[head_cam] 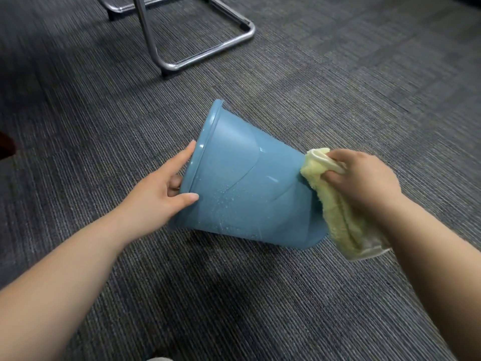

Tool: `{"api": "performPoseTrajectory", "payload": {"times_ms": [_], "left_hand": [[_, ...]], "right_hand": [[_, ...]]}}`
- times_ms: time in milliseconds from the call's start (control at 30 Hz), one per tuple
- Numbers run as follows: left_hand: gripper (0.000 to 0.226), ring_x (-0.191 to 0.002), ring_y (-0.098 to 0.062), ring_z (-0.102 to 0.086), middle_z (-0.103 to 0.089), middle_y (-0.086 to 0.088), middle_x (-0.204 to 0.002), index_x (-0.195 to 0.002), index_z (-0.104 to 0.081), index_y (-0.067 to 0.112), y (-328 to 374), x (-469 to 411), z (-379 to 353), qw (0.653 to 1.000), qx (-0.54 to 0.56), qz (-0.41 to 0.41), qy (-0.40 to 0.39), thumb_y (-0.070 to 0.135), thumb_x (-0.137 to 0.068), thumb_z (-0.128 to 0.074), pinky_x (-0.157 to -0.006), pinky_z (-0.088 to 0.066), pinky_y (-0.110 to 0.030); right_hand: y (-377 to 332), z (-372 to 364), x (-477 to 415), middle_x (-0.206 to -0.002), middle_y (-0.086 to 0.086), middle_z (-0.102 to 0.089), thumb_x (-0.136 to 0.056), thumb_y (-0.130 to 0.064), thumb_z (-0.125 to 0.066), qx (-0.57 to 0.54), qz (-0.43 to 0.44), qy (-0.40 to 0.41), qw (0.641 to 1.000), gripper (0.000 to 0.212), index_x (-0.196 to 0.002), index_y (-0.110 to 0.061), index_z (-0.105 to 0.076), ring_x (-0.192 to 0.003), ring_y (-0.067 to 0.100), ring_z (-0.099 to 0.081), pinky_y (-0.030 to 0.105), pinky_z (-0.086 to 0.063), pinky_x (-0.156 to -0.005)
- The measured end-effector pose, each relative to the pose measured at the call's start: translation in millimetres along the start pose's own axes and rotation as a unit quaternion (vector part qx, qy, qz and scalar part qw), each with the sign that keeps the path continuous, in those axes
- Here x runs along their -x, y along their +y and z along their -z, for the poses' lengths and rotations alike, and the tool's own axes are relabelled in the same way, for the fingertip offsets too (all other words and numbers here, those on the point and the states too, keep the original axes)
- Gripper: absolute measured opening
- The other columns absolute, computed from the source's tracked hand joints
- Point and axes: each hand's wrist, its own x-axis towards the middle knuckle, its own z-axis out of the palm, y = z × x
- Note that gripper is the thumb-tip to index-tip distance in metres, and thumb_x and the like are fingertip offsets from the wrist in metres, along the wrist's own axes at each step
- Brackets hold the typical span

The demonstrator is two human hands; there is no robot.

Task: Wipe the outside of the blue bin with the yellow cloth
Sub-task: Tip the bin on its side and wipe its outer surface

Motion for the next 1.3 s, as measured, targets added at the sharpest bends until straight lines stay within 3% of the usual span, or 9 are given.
{"api": "performPoseTrajectory", "payload": {"times_ms": [233,367,667,800,867,967,1033,1133,1300], "left_hand": [[0.076,-0.084,0.004,-0.064,-0.069,0.028,-0.081,-0.114,-0.025,0.06,1,0,0,0.998,0.063,0.005,-0.017,-0.002,-0.08,-0.054,-0.082,-0.048,-0.013],[0.066,-0.086,-0.005,-0.067,-0.072,0.02,-0.086,-0.115,-0.037,0.052,7,-1,4,0.991,0.135,-0.003,0.006,-0.001,-0.079,-0.054,-0.076,-0.053,-0.019],[0.025,-0.058,0.001,-0.065,-0.071,0.015,-0.063,-0.087,-0.048,0.029,16,-6,-5,0.98,0.146,0.012,0.135,0.008,-0.079,-0.057,-0.051,-0.051,-0.016],[0.027,-0.073,0.015,-0.057,-0.06,0.017,-0.093,-0.106,-0.056,0.023,12,-5,-8,0.968,0.029,0.016,0.25,0.014,-0.081,-0.058,-0.064,-0.042,0.001],[0.044,-0.098,0.003,-0.053,-0.051,0.015,-0.112,-0.126,-0.047,0.019,10,-2,-7,0.973,-0.04,0.016,0.227,0.014,-0.083,-0.056,-0.081,-0.036,-0.001],[0.054,-0.111,-0.003,-0.044,-0.044,0.015,-0.119,-0.133,-0.034,0.029,10,-1,6,0.985,-0.085,0.019,0.148,0.01,-0.085,-0.051,-0.087,-0.028,0.001],[0.06,-0.115,-0.005,-0.045,-0.048,0.017,-0.118,-0.124,-0.026,0.048,12,0,13,0.995,-0.053,0.016,0.083,0.007,-0.086,-0.048,-0.1,-0.029,-0.018],[0.063,-0.103,0.001,-0.052,-0.053,0.023,-0.108,-0.11,-0.022,0.058,15,3,15,0.998,-0.031,0.013,0.043,0.005,-0.087,-0.046,-0.101,-0.033,-0.026],[0.06,-0.083,0.018,-0.057,-0.06,0.022,-0.098,-0.111,-0.029,0.053,25,2,4,0.999,0.024,-0.021,0.02,0.002,-0.085,-0.047,-0.082,-0.042,-0.003]], "right_hand": [[-29,0,9,-0.086,0.006,-0.067,-0.076,-0.023,-0.059,-0.017,0.112,-0.004,0.994,0.014,-0.089,-0.019,-0.061,-0.085,0.029,-0.056,0.033,-0.038,-0.062],[-11,3,7,-0.085,0.01,-0.065,-0.078,-0.021,-0.057,-0.001,0.061,-0.001,0.998,0.016,-0.091,-0.014,-0.06,-0.079,0.029,-0.053,0.031,-0.033,-0.059],[-1,-3,8,-0.081,0.007,-0.064,-0.078,-0.023,-0.059,-0.028,0.038,-0.011,0.999,0.017,-0.094,-0.017,-0.06,-0.073,0.024,-0.05,0.031,-0.034,-0.059],[-4,-12,7,-0.078,0.003,-0.058,-0.079,-0.024,-0.056,-0.047,0.029,-0.004,0.998,0.019,-0.096,-0.017,-0.059,-0.074,0.024,-0.05,0.031,-0.035,-0.059],[-5,-16,6,-0.083,0.006,-0.062,-0.079,-0.027,-0.055,-0.041,0.03,0.007,0.999,0.019,-0.094,-0.015,-0.058,-0.078,0.028,-0.053,0.033,-0.037,-0.059],[-2,-22,5,-0.113,0.007,-0.059,-0.077,-0.033,-0.057,-0.025,0.021,-0.036,0.999,0.039,-0.114,-0.02,-0.05,-0.098,0.034,-0.048,0.038,-0.038,-0.073],[0,-23,5,-0.131,0.005,-0.046,-0.076,-0.034,-0.06,-0.025,0.015,-0.08,0.996,0.056,-0.127,-0.024,-0.038,-0.109,0.035,-0.043,0.042,-0.036,-0.087],[0,-16,3,-0.128,0.007,-0.049,-0.079,-0.024,-0.057,-0.038,0.012,-0.082,0.996,0.052,-0.127,-0.027,-0.038,-0.109,0.033,-0.042,0.038,-0.035,-0.081],[-31,12,-3,-0.11,0.011,-0.058,-0.073,-0.025,-0.059,-0.104,0.065,-0.005,0.992,0.045,-0.115,-0.023,-0.045,-0.098,0.032,-0.051,0.033,-0.034,-0.073]]}}
